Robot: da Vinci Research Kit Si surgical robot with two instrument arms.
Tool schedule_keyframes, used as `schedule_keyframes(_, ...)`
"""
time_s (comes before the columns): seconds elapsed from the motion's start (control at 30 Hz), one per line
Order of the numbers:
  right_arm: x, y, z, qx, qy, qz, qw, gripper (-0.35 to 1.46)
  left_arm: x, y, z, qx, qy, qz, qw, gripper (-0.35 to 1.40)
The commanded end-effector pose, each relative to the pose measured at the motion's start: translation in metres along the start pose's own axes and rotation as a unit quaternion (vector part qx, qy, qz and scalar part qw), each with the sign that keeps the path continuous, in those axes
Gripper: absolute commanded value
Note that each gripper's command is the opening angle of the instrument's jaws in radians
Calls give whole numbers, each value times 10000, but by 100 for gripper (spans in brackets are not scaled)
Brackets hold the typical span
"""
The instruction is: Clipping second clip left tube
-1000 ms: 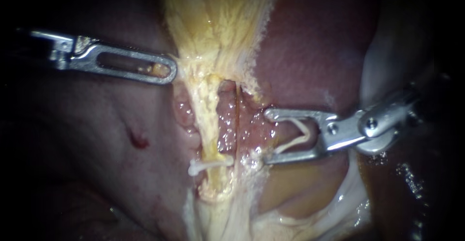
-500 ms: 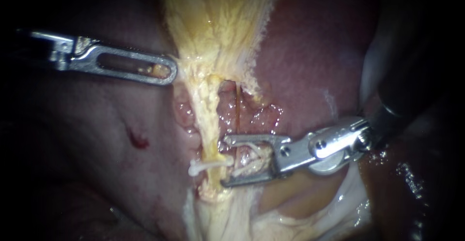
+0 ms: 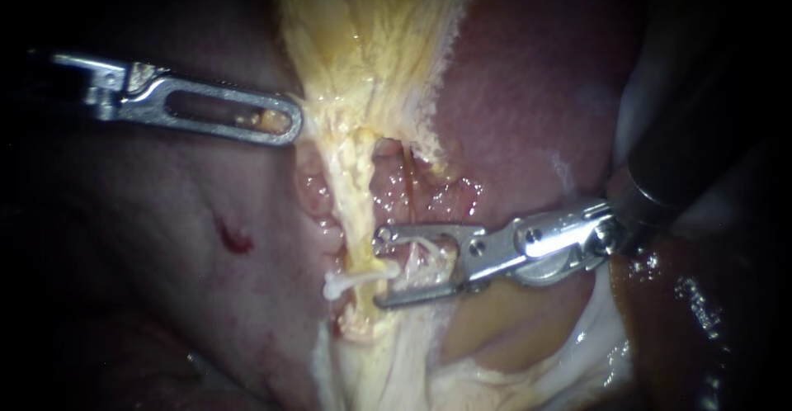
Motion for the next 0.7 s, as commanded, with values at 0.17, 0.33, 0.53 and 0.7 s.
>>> schedule_keyframes(0.17,1,-1,1,138,83,176,9997,50,0,0,0,2,4,-7,10000,-35)
schedule_keyframes(0.33,4,-4,5,338,300,361,9983,49,0,0,1,1,4,-6,10000,-35)
schedule_keyframes(0.53,12,-7,19,558,553,522,9955,49,1,0,1,0,2,-5,10000,-35)
schedule_keyframes(0.7,18,-8,28,663,683,603,9936,49,1,0,1,0,2,-6,10000,-35)
